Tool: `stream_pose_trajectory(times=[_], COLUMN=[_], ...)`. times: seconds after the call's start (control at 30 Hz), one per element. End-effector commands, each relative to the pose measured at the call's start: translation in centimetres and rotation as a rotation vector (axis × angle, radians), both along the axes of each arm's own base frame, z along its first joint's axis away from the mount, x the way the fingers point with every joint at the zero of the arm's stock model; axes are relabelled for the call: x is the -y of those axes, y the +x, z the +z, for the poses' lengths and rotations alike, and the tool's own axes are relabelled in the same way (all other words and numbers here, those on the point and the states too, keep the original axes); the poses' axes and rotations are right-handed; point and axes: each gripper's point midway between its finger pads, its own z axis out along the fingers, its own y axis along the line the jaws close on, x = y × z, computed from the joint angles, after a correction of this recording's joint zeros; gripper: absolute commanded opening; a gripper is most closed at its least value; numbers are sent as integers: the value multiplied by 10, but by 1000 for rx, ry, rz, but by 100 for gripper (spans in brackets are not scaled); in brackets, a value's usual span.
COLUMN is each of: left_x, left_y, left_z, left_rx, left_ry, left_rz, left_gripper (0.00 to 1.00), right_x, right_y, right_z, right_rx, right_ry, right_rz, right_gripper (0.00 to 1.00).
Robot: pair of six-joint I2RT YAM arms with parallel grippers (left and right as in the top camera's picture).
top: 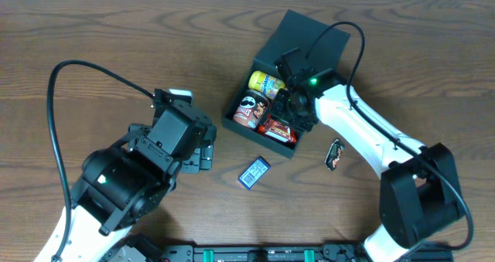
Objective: Pack container
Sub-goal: 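Carry the Hello Panda box into the box's right side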
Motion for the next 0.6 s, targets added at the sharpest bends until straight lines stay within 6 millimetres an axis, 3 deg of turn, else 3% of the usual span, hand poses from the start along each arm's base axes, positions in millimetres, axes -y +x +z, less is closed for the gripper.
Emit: stream_pose_trajectory(times=[0.0, 0.17, 0.23, 0.43, 0.57], left_x=[0, 0, 0, 0, 0], left_y=[-1, -1, -1, -1, -1], left_z=[-3, -3, -3, -3, -3], left_rx=[-10, -10, -10, -11, -10], left_ry=[15, 15, 15, 15, 15], left_rz=[-18, -18, -18, -18, -18], left_gripper=[95, 95, 95, 95, 95], right_x=[0, -2, -6, -7, -25], right_y=[3, 7, 9, 8, 2], right_z=[-1, 4, 13, 67, 101], right_rx=[16, 35, 51, 131, 211], right_ry=[-27, -20, 1, 37, 141], right_rz=[27, 38, 53, 92, 203], right_gripper=[57, 91, 99, 99, 99])
